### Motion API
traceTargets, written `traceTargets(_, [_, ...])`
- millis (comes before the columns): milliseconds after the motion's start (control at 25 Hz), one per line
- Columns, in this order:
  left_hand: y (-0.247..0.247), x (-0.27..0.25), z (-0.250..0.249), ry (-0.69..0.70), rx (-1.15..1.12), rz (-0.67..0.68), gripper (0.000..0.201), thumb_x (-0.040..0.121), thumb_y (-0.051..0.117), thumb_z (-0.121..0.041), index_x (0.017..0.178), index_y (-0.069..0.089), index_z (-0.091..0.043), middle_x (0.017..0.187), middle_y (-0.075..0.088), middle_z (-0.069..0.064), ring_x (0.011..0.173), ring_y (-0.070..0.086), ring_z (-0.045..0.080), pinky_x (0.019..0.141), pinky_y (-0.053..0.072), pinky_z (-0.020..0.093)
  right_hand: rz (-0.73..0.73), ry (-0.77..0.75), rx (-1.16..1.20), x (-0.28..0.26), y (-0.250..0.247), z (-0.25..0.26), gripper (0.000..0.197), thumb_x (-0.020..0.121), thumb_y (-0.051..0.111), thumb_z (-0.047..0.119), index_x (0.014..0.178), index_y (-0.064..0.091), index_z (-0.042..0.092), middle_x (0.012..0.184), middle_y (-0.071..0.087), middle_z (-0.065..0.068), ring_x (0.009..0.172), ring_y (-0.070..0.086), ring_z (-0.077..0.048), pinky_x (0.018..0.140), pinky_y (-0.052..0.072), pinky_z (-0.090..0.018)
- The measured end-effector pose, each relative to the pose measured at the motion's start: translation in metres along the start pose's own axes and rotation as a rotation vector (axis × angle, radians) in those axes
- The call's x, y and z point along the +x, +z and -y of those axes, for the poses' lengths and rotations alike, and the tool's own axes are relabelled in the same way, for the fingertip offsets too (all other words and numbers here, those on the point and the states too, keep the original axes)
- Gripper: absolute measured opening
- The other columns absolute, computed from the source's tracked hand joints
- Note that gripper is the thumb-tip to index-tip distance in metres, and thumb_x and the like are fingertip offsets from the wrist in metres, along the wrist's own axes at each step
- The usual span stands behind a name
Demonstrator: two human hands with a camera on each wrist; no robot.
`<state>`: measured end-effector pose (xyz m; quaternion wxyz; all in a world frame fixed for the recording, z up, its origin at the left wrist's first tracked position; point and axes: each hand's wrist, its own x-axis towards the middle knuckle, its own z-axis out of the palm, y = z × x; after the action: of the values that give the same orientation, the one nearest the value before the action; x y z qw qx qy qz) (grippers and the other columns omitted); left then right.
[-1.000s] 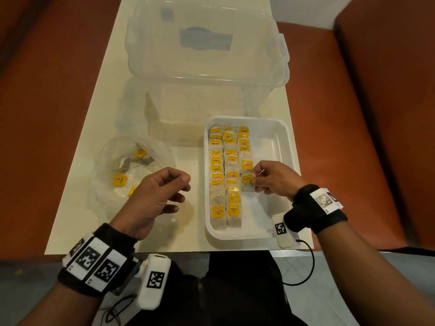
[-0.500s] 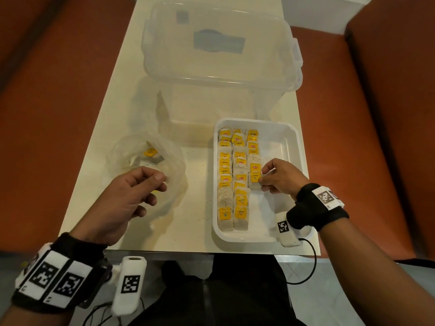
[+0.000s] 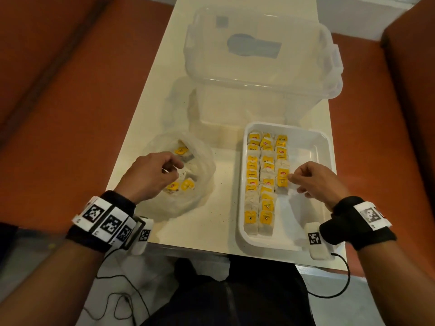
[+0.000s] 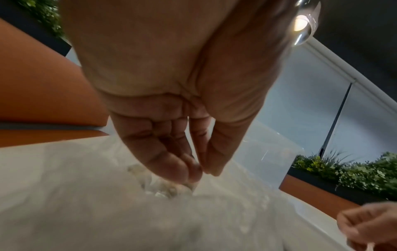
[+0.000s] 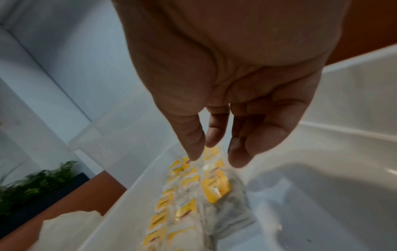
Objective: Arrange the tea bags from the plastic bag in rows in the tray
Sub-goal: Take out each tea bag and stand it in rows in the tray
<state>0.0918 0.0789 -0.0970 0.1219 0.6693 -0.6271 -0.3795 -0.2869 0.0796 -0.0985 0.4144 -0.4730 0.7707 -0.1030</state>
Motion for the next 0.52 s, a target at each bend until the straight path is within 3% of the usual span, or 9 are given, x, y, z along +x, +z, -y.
traceTargets(80, [0.008,0.004,0.0,-0.009,0.016,0.023,0.015,0.089,0.069,-0.022,0.101,0.068,-0.032,0.096,0.068,-0.01,0.088,0.064,0.009,0.066,0.044,0.022,-0.004,-0.098,0.04,-0.018,0.001,0.017,0.022,0.091,0.07,0.035,0.095,0.062,0.016,0.093,0.07,-0.005,0.079,0.067,-0.02,0.071,0.054,-0.039])
traceTargets(200, [0.02,0.009,0.001,-0.01,0.129,0.028,0.031,0.085,0.073,-0.028,0.115,0.063,-0.032,0.114,0.063,-0.004,0.097,0.062,0.016,0.074,0.046,0.029,0.172,-0.269,0.087,-0.049,0.016,0.058,0.015,0.093,0.067,0.034,0.106,0.063,0.028,0.085,0.073,-0.001,0.069,0.067,-0.016,0.068,0.055,-0.034])
traceTargets(320, [0.038,0.007,0.005,0.012,0.348,0.041,0.055,0.081,0.075,-0.035,0.131,0.053,-0.033,0.132,0.051,0.004,0.11,0.058,0.023,0.077,0.044,0.032,0.378,-0.448,-0.166,-0.07,0.057,0.093,0.035,0.095,0.062,0.035,0.128,0.053,0.043,0.084,0.076,0.006,0.069,0.07,-0.007,0.069,0.057,-0.028])
traceTargets(440, [0.055,0.001,0.01,-0.002,0.458,0.028,0.062,0.082,0.074,-0.042,0.137,0.046,-0.038,0.135,0.045,0.007,0.115,0.055,0.028,0.079,0.049,0.037,0.428,-0.572,-0.467,-0.068,0.11,0.105,0.054,0.093,0.057,0.037,0.144,0.04,0.044,0.103,0.076,0.009,0.091,0.069,-0.015,0.083,0.055,-0.036])
traceTargets(520, [0.061,0.0,0.011,-0.007,0.483,-0.005,0.054,0.083,0.071,-0.043,0.133,0.049,-0.041,0.127,0.047,0.006,0.112,0.054,0.026,0.075,0.048,0.037,0.398,-0.582,-0.583,-0.061,0.134,0.103,0.052,0.091,0.053,0.038,0.142,0.044,0.041,0.112,0.073,0.007,0.102,0.066,-0.023,0.086,0.055,-0.04])
